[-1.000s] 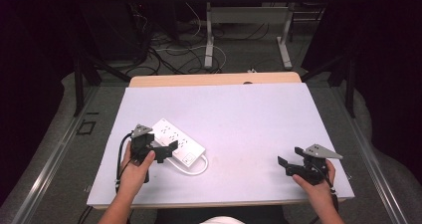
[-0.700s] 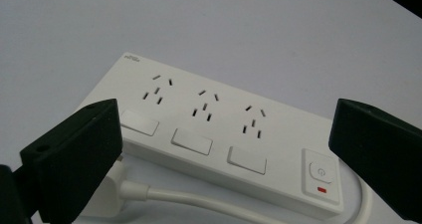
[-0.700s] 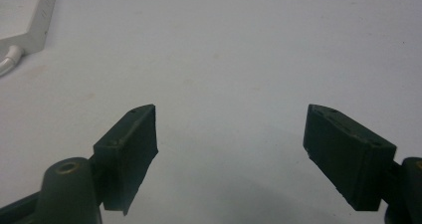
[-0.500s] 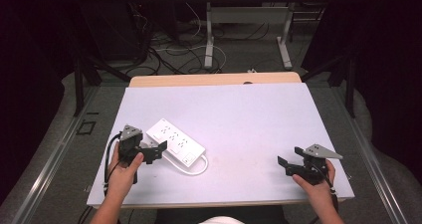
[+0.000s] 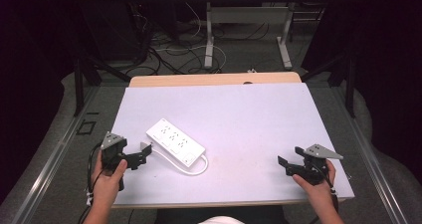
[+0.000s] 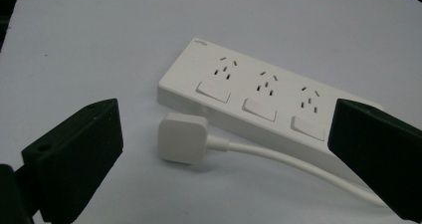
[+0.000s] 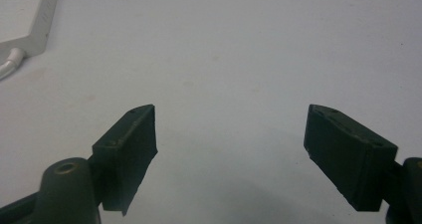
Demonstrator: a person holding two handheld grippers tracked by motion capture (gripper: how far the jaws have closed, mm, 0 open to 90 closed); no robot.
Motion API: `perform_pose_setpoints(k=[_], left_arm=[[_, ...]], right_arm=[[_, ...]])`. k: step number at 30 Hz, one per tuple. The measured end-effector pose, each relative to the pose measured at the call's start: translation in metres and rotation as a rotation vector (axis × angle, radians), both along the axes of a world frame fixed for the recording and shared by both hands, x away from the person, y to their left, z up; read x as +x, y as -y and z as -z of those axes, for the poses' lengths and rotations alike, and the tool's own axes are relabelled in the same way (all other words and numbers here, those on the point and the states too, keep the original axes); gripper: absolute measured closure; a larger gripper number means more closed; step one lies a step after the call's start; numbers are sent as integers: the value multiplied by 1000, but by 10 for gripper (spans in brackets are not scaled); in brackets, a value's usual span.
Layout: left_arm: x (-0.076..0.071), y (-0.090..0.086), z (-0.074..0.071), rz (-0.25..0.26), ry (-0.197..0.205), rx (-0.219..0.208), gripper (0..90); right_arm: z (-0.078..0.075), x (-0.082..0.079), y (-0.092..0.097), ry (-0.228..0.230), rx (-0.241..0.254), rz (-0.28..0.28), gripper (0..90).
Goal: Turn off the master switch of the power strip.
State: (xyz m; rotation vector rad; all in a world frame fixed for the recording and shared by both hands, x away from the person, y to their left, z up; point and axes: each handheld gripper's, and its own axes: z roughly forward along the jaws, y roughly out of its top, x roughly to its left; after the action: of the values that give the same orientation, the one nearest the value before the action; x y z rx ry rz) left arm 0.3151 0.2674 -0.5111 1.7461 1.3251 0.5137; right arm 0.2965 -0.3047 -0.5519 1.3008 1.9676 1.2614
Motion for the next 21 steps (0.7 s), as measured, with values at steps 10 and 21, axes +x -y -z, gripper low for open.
perform_pose_setpoints(k=[10,21], left_arm=[[-8,-18,13,-27,6,-11,9],[-10,-31,24,-55,2,-9,9]], right_arm=[[0,0,1,-2,2,2,204],[0,0,1,-10,-7,2,204]])
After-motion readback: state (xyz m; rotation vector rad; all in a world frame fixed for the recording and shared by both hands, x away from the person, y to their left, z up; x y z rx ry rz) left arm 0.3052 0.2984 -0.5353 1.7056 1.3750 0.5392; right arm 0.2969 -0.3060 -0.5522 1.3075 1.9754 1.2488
